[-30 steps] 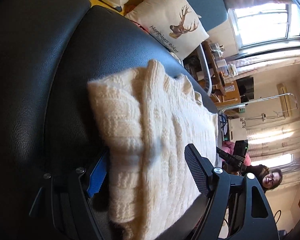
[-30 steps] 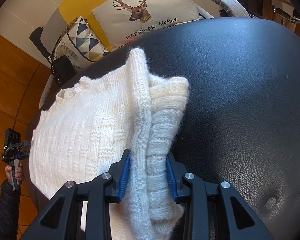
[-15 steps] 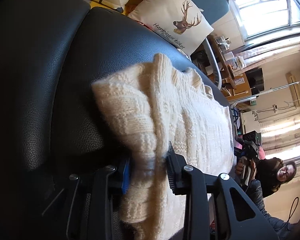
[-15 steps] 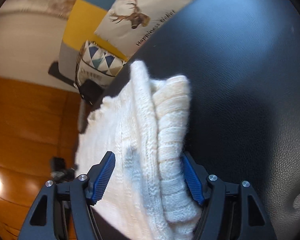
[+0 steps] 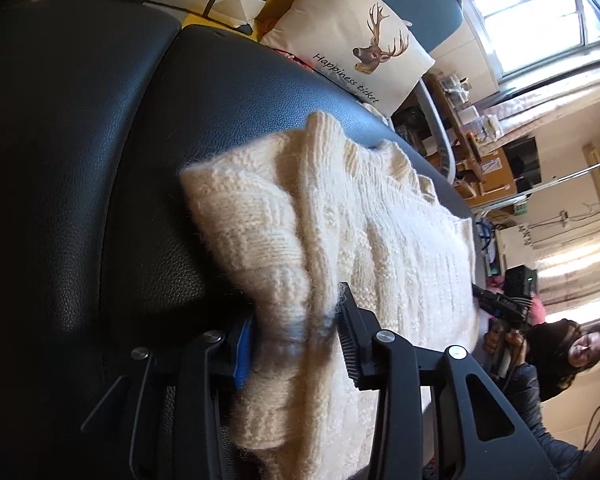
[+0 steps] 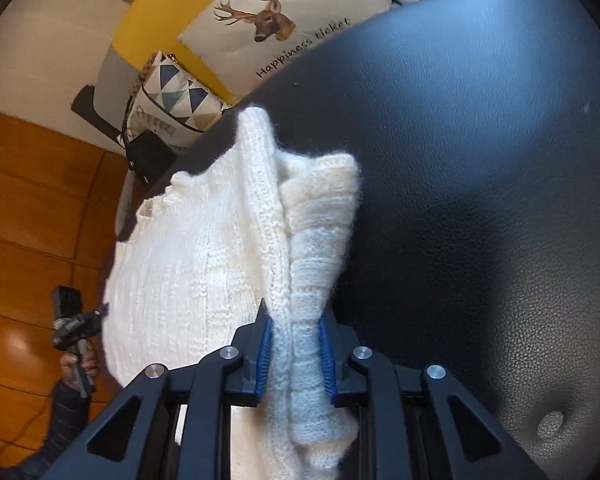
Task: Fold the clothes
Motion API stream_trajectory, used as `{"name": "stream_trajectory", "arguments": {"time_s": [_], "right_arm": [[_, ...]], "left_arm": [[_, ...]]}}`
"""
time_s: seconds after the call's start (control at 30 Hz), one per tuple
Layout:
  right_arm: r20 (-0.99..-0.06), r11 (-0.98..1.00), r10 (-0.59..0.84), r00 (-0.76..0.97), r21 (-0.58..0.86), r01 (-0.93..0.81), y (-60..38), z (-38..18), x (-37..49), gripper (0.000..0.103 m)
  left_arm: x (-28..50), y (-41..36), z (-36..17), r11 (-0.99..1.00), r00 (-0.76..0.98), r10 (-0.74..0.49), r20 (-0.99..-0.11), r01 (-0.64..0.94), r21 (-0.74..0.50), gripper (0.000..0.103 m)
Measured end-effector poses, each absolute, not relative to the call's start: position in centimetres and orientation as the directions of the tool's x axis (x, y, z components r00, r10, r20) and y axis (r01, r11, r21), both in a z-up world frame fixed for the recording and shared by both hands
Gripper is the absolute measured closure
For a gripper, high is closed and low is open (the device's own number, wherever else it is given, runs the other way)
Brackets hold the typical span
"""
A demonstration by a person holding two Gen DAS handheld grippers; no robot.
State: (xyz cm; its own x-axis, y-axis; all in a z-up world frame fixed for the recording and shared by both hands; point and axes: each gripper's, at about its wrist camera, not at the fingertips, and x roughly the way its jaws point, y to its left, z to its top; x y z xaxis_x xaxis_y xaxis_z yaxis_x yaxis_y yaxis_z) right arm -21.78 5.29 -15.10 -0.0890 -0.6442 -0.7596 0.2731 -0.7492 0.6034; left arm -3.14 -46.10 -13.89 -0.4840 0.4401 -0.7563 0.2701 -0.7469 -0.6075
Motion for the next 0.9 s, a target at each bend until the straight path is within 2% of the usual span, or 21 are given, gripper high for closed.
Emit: {"name": "stream_trajectory", "arguments": {"time_s": [0.3, 0.47, 0.63, 0.8, 0.9], "right_arm": [[-0.774, -0.741, -0.631, -0.055, 0.581, 0.338, 4.9, -15.0, -21.6, 0.082], [-0.758, -0.734, -0.650, -0.055, 0.607, 0.304, 5.1, -15.2, -21.6, 0.080], [-0.745, -0.717, -0.659, -0.102, 0.582, 0.384, 5.0, -15.0, -20.6, 0.076], [-0.718, -0.704, -0.691, -0.084, 0.643, 0.302, 5.6, -15.4, -21.2, 0.074], [-0.737, -0.717, -0.671, -0.079, 0.617, 0.325, 5.2, -15.2, -21.1, 0.074]], "left_arm": [[-3.8, -44.8, -13.2, -0.812, -0.443, 0.366, -0.818, 0.278, -0.514, 0.064], [-3.9, -44.7, -13.2, -0.810, -0.441, 0.356, -0.824, 0.295, -0.507, 0.063], [-3.8, -44.4, -13.1, -0.806, -0.447, 0.345, -0.826, 0.310, -0.504, 0.063], [-3.5, -44.6, -13.4, -0.783, -0.464, 0.350, -0.814, 0.332, -0.526, 0.063], [-3.5, -44.2, -13.2, -0.797, -0.466, 0.335, -0.819, 0.324, -0.510, 0.063]]}}
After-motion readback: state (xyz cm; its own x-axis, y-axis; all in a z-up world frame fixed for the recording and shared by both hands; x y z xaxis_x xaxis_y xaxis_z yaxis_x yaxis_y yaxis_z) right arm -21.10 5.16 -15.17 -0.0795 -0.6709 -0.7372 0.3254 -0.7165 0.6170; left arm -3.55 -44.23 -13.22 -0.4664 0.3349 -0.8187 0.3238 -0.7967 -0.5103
